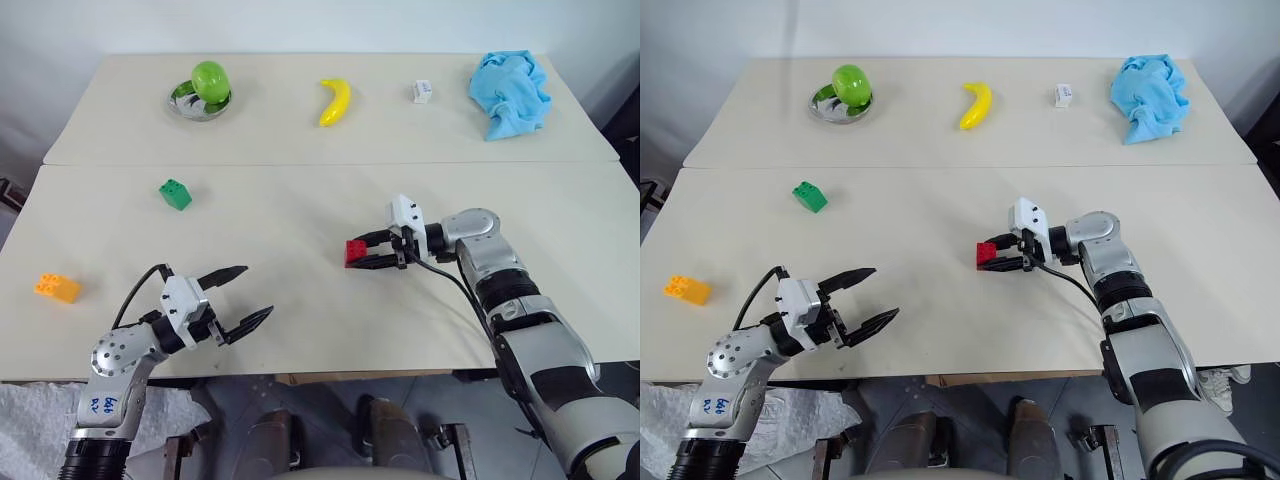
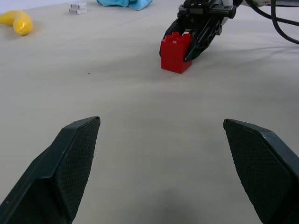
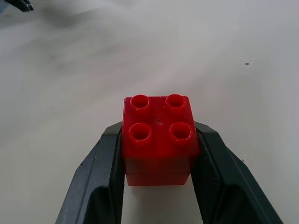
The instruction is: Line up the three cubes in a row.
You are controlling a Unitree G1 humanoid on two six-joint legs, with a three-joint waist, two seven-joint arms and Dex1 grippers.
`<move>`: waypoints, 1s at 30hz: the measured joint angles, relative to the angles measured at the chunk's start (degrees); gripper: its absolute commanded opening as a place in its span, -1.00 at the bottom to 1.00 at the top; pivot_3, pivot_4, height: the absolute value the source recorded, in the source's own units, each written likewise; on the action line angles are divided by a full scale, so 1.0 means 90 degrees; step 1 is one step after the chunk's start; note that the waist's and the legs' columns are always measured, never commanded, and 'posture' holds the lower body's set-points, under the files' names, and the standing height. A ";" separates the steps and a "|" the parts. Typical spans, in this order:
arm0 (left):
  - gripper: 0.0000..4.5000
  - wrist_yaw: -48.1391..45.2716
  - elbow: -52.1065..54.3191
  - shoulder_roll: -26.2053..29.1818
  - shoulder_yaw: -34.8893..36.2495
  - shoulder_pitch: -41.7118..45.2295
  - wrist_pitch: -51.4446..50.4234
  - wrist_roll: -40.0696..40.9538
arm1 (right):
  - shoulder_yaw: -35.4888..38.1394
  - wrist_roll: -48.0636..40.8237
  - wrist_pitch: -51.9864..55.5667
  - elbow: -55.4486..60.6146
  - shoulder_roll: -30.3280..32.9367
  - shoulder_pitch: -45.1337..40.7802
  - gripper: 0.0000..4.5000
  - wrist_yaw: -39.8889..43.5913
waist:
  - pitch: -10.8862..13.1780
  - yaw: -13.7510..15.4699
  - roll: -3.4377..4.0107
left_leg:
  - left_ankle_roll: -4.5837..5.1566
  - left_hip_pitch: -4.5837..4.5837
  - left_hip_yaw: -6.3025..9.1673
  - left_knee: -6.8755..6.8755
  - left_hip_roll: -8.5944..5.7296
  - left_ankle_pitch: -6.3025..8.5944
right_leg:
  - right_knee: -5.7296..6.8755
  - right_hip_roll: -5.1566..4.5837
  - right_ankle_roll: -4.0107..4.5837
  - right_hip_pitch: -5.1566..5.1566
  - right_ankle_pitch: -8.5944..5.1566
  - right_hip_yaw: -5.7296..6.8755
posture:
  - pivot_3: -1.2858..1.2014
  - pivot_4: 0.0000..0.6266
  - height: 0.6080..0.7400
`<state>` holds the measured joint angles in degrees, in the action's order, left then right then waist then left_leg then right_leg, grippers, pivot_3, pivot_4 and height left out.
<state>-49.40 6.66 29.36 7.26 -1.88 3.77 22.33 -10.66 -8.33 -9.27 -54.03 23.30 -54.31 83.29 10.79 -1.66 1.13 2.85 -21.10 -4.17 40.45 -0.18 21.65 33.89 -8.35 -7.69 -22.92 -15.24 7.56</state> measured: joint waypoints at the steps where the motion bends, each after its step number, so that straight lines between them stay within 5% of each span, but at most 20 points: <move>1: 1.00 0.0020 0.0015 0.0001 0.0048 -0.0029 -0.0003 0.0005 | 0.0035 -0.0002 -0.0031 -0.0056 -0.0022 -0.0029 0.25 0.0005 | 0.0000 -0.0005 0.0000 | 0.0000 0.0000 0.0001 0.0000 0.0000 0.0000 | 0.0000 0.0000 0.0000 0.0000 0.0000 0.0001 | 0.03 -0.52 1.00; 6: 1.00 0.0478 0.0425 -0.0124 0.0556 -0.0413 -0.0274 0.0302 | 0.0386 -0.0171 -0.0024 0.0098 -0.0047 -0.0044 1.00 0.0089 | 0.0000 -0.0010 0.0000 | 0.0000 -0.0003 0.0009 -0.0001 0.0000 0.0000 | -0.0002 -0.0004 0.0001 0.0000 0.0000 0.0004 | 0.03 -0.52 1.00; 11: 1.00 0.1353 0.0696 -0.0552 0.1401 -0.1223 -0.0220 0.0351 | 0.1017 -0.0912 0.0095 0.1583 0.0231 0.0668 1.00 0.0267 | 0.0000 0.0032 0.0000 | -0.0002 -0.0006 0.0036 -0.0001 -0.0004 0.0002 | -0.0009 -0.0008 0.0002 0.0013 -0.0001 0.0015 | 0.03 -0.52 1.00; 15: 1.00 0.2381 0.0710 -0.1316 0.2273 -0.1922 0.0383 0.0019 | 0.1596 -0.1838 0.0214 0.3171 0.0252 0.2113 1.00 0.0243 | -0.0002 0.0081 -0.0005 | -0.0001 0.0000 0.0041 -0.0002 -0.0006 0.0006 | -0.0022 -0.0009 0.0001 0.0028 -0.0001 0.0022 | 0.03 -0.52 1.00; 22: 1.00 0.3090 0.0945 -0.1972 0.2523 -0.2387 0.0415 0.0095 | 0.1923 -0.2527 0.1233 0.4497 0.0356 0.3136 1.00 -0.0341 | -0.0002 0.0205 -0.0013 | -0.0012 0.0008 0.0042 0.0011 -0.0003 0.0009 | -0.0015 -0.0031 -0.0002 0.0031 0.0003 -0.0002 | 0.03 -0.52 1.00; 30: 1.00 0.3350 0.0334 -0.0936 0.2053 -0.0091 -0.0515 -0.0028 | 0.1907 -0.2500 0.1247 0.4980 0.0272 0.3570 1.00 -0.0866 | -0.0004 0.0255 -0.0008 | -0.0013 0.0012 0.0034 0.0011 -0.0009 0.0000 | 0.0010 -0.0019 0.0006 0.0019 0.0003 0.0013 | 0.03 -0.52 1.00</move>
<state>-19.25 9.67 20.94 25.74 -2.70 -0.86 22.08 6.50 -30.83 1.96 -9.21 25.74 -22.18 75.50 10.75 0.64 1.05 2.73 -20.99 -3.86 40.55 -0.27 21.65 33.98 -8.52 -7.64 -22.74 -15.22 7.68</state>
